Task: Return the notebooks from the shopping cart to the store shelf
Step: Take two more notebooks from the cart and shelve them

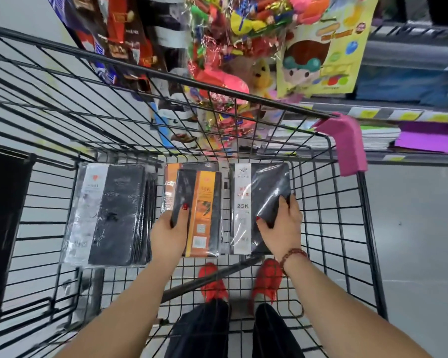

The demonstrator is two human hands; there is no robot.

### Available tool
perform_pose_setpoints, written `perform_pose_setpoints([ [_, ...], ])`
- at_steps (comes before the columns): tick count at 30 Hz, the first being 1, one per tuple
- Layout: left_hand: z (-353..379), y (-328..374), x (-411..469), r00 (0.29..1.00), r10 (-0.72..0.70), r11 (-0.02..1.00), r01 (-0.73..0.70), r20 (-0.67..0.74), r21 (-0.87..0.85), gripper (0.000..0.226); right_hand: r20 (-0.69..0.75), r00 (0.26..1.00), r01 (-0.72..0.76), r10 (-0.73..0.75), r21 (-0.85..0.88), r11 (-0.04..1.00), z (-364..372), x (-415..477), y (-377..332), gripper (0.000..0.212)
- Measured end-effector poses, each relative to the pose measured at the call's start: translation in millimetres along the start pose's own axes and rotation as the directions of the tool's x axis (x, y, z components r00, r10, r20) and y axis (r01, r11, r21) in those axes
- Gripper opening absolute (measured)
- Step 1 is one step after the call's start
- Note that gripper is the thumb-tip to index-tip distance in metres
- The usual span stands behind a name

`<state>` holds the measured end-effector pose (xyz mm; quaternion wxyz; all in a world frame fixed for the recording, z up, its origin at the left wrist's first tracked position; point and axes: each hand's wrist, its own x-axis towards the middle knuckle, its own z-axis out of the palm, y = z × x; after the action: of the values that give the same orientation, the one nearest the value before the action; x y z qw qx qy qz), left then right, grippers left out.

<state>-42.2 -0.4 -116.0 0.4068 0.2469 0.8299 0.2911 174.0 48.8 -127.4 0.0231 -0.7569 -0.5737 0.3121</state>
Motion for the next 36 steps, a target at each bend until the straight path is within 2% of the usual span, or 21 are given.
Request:
perform_pose_setpoints([
  [3, -6.4, -11.0, 1.0, 1.0, 0.006, 1.0, -0.006, 0.004, -0.01, 0.042, 0.001, 1.0, 0.023, -0.023, -0.038, 0.999, 11.0, -3.3, 4.0, 0.096],
  [9, -11.7, -23.0, 6.2, 1.0, 0.018, 1.0, -0.018, -0.022, 0.016, 0.043, 0.001, 0.991, 0.134, -0.135, -0.157, 0.978, 17.5, -9.9, 5.5, 0.113],
  [10, -11.3, -23.3, 7.1, 1.0, 0.009, 1.0, -0.009, -0.021, 0.005, 0.043, -0.014, 0.993, 0.112, -0.115, -0.134, 0.985, 19.5, -11.1, 6.4, 0.117],
  [13, -11.8, -19.5, 4.8, 1.0, 0.005, 1.0, -0.005, -0.021, 0.002, 0.045, -0.028, 0.996, -0.079, 0.079, -0.003, 0.997, 23.3, -15.6, 6.7, 0.124],
  [19, -10.5, -17.3, 0.5, 0.999, -0.003, 1.0, 0.002, -0.035, -0.013, 0.047, -0.052, 0.989, -0.143, 0.135, -0.203, 0.969, 21.1, -16.5, -1.5, 0.104],
  [25, -14.5, -17.6, -4.9, 0.999, -0.027, 1.0, 0.026, -0.039, -0.015, 0.045, -0.114, 0.982, -0.15, 0.148, -0.005, 0.989, 11.3, -30.9, -8.7, 0.077],
  [27, -18.4, -14.9, -8.5, 0.998, -0.038, 0.999, 0.037, -0.043, -0.014, 0.044, -0.092, 0.984, -0.141, 0.154, 0.135, 0.981, 0.8, -31.7, -8.3, 0.065],
  [30, -26.3, -2.3, -18.1, 0.996, -0.063, 0.998, 0.062, -0.067, -0.02, 0.043, -0.029, 0.995, -0.084, 0.101, 0.352, 0.932, -14.5, -36.8, -13.9, 0.061],
  [34, -39.9, 21.7, -36.0, 0.991, -0.088, 0.996, 0.086, -0.098, -0.032, 0.041, -0.031, 0.999, 0.0, 0.013, 0.376, 0.927, -39.2, -46.5, -26.9, 0.055],
  [36, -49.3, 32.2, -44.1, 0.992, -0.075, 0.996, 0.069, -0.103, -0.061, 0.049, -0.067, 0.998, 0.027, 0.0, 0.403, 0.915, -56.7, -55.4, -35.0, 0.049],
])
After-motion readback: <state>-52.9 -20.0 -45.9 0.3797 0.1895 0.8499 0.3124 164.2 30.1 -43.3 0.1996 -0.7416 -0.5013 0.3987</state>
